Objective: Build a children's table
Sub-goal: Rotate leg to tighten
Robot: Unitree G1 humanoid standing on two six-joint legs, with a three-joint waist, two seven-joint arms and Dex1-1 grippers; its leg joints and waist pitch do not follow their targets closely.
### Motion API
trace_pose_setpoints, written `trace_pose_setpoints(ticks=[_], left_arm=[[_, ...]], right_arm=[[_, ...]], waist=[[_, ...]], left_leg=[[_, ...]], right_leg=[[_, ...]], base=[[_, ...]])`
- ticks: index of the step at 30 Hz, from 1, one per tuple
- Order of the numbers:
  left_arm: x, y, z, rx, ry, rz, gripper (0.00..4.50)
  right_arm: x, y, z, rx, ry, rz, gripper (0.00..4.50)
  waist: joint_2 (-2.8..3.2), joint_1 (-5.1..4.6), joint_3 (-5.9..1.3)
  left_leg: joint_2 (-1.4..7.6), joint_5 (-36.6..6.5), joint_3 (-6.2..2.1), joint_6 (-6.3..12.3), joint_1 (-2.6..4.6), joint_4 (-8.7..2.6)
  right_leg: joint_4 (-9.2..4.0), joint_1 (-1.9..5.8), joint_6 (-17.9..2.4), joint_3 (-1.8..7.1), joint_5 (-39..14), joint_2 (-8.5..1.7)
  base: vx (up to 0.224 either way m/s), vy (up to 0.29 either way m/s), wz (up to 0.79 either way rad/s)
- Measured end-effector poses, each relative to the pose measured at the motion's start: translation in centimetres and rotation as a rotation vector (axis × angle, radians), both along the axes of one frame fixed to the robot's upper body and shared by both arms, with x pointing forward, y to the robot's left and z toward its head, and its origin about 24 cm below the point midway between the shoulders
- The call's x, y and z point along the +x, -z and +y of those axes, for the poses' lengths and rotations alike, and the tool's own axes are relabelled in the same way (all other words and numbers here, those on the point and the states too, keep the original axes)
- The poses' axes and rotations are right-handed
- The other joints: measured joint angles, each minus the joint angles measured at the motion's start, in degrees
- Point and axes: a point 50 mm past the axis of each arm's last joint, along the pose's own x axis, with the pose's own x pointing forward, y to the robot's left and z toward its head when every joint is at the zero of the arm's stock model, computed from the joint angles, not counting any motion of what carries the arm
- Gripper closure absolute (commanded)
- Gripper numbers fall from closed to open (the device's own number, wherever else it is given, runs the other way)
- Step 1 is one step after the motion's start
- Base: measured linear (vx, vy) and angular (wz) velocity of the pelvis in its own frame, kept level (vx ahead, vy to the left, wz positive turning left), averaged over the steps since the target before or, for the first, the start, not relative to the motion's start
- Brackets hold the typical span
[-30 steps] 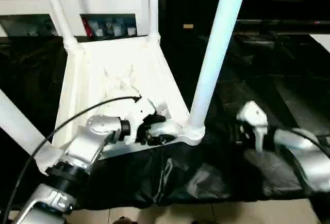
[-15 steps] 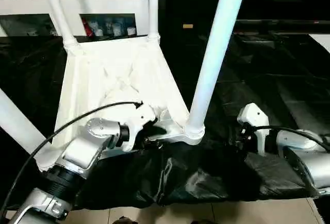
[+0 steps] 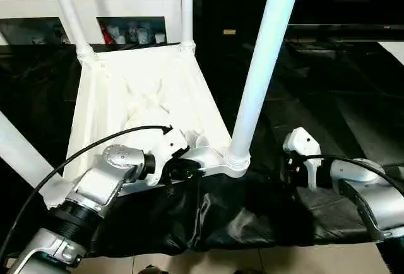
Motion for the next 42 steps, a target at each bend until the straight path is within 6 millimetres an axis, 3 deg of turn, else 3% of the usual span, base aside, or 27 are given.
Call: trace_pose_setpoints(ticks=[4, 9, 18, 31, 42], left_arm=[[0.1, -0.1, 0.1, 0.007, 0.017, -0.007, 4.44], [0.4, 0.0, 0.1, 0.014, 0.029, -0.017, 4.44], [1.6, 0.3, -0.1, -0.028, 0.082, -0.011, 4.44], [3.0, 0.3, 0.6, -0.024, 0.096, -0.021, 4.50], [3.4, 0.5, 0.7, -0.024, 0.081, -0.019, 4.50]], right_arm=[[0.0, 0.0, 0.3, 0.003, -0.006, -0.001, 0.00], [0.5, 0.0, 1.1, 0.012, -0.009, -0.016, 0.00], [3.4, 1.0, 3.8, 0.011, 0.037, -0.052, 0.00], [5.0, 1.7, 5.0, 0.039, -0.013, -0.062, 1.19], [5.5, 2.2, 5.5, 0.070, -0.010, -0.064, 1.75]], waist=[[0.01, -0.08, 0.00], [0.04, -0.26, -0.02], [0.26, -0.06, -0.09], [0.22, 0.03, -0.07], [0.22, -0.26, -0.07]], left_leg=[[0.00, 0.00, 0.00, 0.00, 0.01, 0.01], [0.00, 0.00, 0.00, 0.00, 0.03, 0.02], [-0.02, 0.00, -0.02, 0.00, 0.07, 0.03], [0.00, 0.00, -0.07, 0.00, 0.10, 0.07], [0.00, 0.00, -0.10, 0.00, 0.17, 0.08]], right_leg=[[0.00, 0.01, 0.00, 0.00, 0.00, 0.00], [0.00, 0.02, -0.03, 0.00, 0.02, 0.00], [0.09, 0.07, -0.08, 0.00, 0.06, -0.01], [0.18, 0.12, -0.20, -0.03, 0.14, -0.01], [0.19, 0.14, -0.27, -0.05, 0.18, -0.01]], base=[[0.000, 0.000, 0.00], [0.000, 0.000, 0.00], [0.000, 0.000, 0.00], [0.000, 0.000, 0.00], [0.000, 0.000, 0.00]])
